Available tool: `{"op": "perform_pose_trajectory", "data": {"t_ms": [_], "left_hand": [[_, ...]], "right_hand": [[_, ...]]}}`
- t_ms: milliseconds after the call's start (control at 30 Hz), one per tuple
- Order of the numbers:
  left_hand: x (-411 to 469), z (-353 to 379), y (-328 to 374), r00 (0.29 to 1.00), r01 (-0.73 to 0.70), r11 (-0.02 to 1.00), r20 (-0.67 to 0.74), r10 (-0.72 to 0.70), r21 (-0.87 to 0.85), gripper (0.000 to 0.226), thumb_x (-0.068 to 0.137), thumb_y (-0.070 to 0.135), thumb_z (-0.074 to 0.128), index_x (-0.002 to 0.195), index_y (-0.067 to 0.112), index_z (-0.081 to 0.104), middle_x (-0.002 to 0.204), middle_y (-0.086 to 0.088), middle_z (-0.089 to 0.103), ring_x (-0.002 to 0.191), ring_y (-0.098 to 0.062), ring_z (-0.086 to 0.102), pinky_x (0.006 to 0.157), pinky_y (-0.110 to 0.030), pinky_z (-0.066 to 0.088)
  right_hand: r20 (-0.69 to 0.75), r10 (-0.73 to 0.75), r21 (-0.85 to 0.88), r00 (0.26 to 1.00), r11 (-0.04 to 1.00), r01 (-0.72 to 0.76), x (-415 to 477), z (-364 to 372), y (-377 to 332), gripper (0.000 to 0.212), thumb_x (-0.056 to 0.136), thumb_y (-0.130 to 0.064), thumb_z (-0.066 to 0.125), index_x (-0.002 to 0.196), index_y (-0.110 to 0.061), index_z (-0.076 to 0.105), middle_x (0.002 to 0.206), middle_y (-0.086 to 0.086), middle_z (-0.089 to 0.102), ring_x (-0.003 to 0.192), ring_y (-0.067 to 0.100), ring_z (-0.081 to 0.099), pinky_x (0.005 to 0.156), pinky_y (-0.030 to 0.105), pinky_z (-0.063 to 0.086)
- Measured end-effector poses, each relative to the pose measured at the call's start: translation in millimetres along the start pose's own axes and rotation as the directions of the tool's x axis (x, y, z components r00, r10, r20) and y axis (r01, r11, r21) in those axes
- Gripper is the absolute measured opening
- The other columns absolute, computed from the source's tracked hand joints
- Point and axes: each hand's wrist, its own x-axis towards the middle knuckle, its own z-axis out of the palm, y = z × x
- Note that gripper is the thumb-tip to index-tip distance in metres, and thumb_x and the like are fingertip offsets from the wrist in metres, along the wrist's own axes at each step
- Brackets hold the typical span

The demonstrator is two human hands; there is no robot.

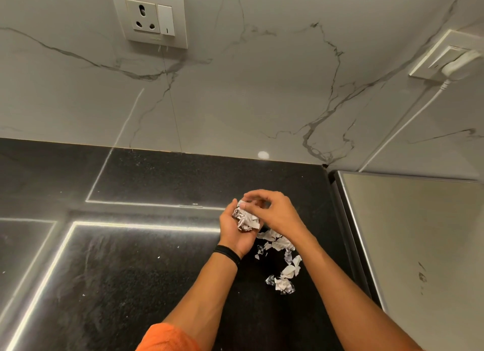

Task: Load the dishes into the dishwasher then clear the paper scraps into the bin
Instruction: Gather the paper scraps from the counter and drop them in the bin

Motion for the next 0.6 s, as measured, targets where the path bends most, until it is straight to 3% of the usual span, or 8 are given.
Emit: {"op": "perform_pose_trajectory", "data": {"t_ms": [100,167,267,367,500,600], "left_hand": [[-1.2,-1.9,4.8,1.0,-0.008,0.998,0.019,0.009,-0.058,0.045,0.105,0.032,0.041,0.136,0.005,0.059,0.137,-0.022,0.061,0.131,-0.035,0.056,0.113,-0.045,0.041],[-1.3,-5.9,9.6,0.999,-0.028,0.995,0.016,0.03,-0.094,0.043,0.105,0.031,0.041,0.133,0.004,0.061,0.134,-0.022,0.064,0.128,-0.035,0.058,0.109,-0.046,0.045],[-0.2,-14.0,20.3,0.998,-0.067,0.991,0.001,0.068,-0.12,0.044,0.105,0.031,0.041,0.13,0.003,0.063,0.133,-0.022,0.064,0.123,-0.035,0.06,0.1,-0.047,0.051],[-0.9,-21.3,27.7,0.995,-0.1,0.985,-0.03,0.096,-0.141,0.044,0.106,0.033,0.039,0.129,0.003,0.063,0.133,-0.021,0.064,0.123,-0.035,0.061,0.097,-0.046,0.052],[-3.6,-27.4,29.6,0.992,-0.124,0.982,-0.049,0.119,-0.142,0.044,0.106,0.033,0.04,0.129,0.003,0.063,0.133,-0.022,0.063,0.123,-0.035,0.06,0.1,-0.045,0.05],[-2.9,-29.2,30.6,0.99,-0.129,0.985,-0.066,0.122,-0.118,0.044,0.106,0.033,0.041,0.13,0.004,0.062,0.135,-0.021,0.062,0.125,-0.035,0.059,0.106,-0.045,0.047]], "right_hand": [[-0.147,0.003,0.015,0.989,1.0,-0.001,3.0,-4.3,4.0,0.014,0.096,-0.035,0.067,0.109,-0.033,0.074,0.099,-0.018,0.073,0.099,-0.002,0.066,0.089,0.026,0.054],[-0.228,0.008,-0.072,0.974,0.997,-0.025,6.0,-8.3,12.9,0.015,0.098,-0.026,0.065,0.11,-0.029,0.074,0.102,-0.016,0.072,0.099,-0.001,0.065,0.091,0.028,0.055],[-0.118,0.077,-0.322,0.99,0.94,-0.111,8.9,-8.6,29.8,0.03,0.096,-0.022,0.068,0.126,-0.027,0.068,0.12,-0.007,0.069,0.112,0.009,0.064,0.099,0.033,0.054],[0.029,0.076,-0.578,0.997,0.815,-0.045,8.5,6.4,43.4,0.043,0.093,-0.032,0.071,0.135,-0.026,0.063,0.129,0.0,0.063,0.121,0.019,0.058,0.102,0.034,0.047],[0.046,-0.094,-0.64,0.994,0.762,0.102,5.1,30.2,50.7,0.026,0.095,-0.023,0.067,0.12,-0.022,0.071,0.112,0.0,0.064,0.108,0.021,0.06,0.092,0.03,0.045],[-0.023,-0.058,-0.562,0.998,0.827,0.035,6.5,31.9,50.7,0.022,0.093,-0.021,0.07,0.114,-0.023,0.073,0.105,-0.004,0.068,0.1,0.014,0.065,0.089,0.028,0.051]]}}
